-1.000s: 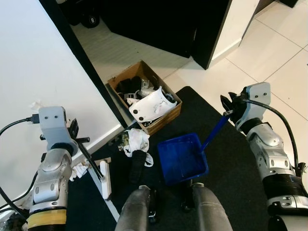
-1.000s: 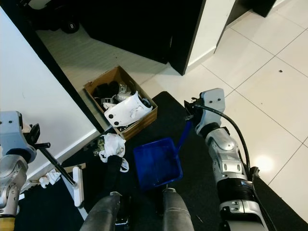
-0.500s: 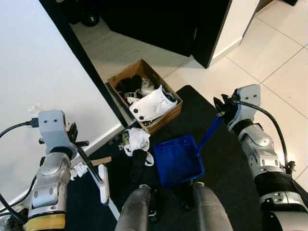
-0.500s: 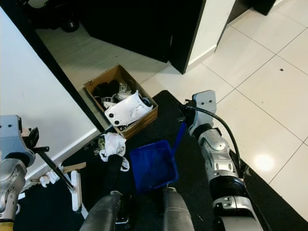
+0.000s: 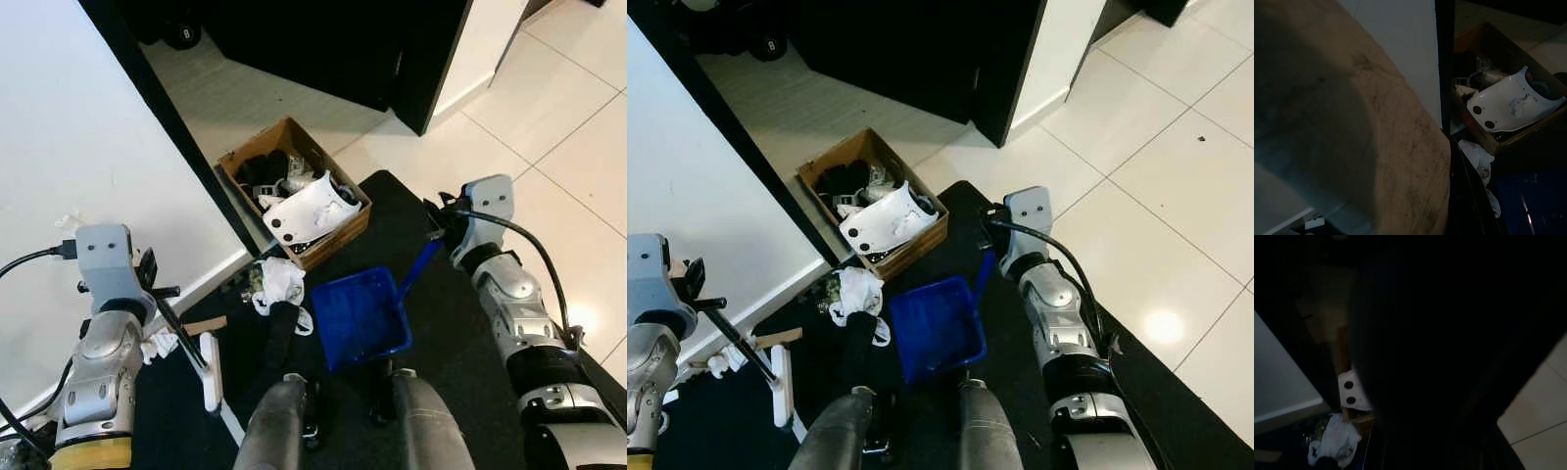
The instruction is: Sweep floor
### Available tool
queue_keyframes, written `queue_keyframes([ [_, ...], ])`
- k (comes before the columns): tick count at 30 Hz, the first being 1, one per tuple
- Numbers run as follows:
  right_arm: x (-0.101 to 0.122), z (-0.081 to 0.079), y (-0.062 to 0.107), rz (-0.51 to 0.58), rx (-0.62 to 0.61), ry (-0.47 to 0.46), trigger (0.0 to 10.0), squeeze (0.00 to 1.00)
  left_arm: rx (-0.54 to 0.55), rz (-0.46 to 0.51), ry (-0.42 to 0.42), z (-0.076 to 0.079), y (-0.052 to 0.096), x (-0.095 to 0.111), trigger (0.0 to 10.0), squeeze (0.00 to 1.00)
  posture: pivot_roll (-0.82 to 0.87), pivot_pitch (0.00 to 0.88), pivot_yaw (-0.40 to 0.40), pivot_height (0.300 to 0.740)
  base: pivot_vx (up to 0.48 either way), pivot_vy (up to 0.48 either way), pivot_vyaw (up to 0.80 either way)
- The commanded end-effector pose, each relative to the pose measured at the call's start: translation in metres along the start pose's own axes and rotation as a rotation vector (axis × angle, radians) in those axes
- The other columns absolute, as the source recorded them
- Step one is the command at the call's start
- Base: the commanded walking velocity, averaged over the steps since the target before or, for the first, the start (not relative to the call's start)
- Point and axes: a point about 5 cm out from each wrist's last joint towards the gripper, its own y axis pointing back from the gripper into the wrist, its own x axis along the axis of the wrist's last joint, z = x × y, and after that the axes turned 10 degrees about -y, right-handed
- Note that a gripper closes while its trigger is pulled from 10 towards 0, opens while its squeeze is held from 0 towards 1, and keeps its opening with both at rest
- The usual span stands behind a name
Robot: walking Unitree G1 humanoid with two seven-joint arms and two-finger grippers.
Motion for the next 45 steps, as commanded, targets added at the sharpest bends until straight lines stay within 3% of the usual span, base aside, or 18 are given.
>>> queue_keyframes([
  [1, -0.004, -0.003, 0.000, 0.007, 0.001, 0.000, 10.0, 0.00, 0.024, -0.021, -0.025, -0.006, 0.005, -0.004, 10.0, 0.00, 0.07, 0.327, 0.059, 0.740, 0.000, 0.000, 0.00],
  [20, -0.009, -0.012, -0.009, 0.001, -0.003, 0.010, 10.0, 0.00, 0.026, -0.023, -0.020, -0.005, 0.006, -0.005, 10.0, 0.00, 0.08, 0.326, 0.058, 0.740, 0.000, 0.000, 0.00],
  [25, -0.016, -0.022, -0.011, -0.040, 0.028, 0.060, 10.0, 0.00, 0.014, -0.049, 0.031, -0.004, 0.005, -0.015, 10.0, 0.00, 0.07, 0.326, 0.058, 0.740, 0.000, 0.000, 0.00],
  [27, -0.013, -0.025, -0.014, -0.021, 0.028, 0.065, 10.0, 0.00, -0.001, -0.049, 0.088, -0.001, 0.005, -0.017, 10.0, 0.00, 0.06, 0.326, 0.055, 0.740, 0.000, 0.000, 0.00],
  [37, 0.011, -0.024, -0.027, 0.067, -0.006, 0.044, 10.0, 0.00, -0.005, -0.038, 0.072, 0.002, 0.005, -0.015, 10.0, 0.00, 0.07, 0.318, 0.044, 0.740, 0.000, 0.000, 0.00],
  [45, 0.003, -0.025, -0.022, 0.053, 0.009, 0.089, 10.0, 0.00, -0.006, -0.041, 0.074, 0.002, 0.005, -0.017, 10.0, 0.00, 0.06, 0.315, 0.041, 0.740, 0.000, 0.000, 0.00],
])
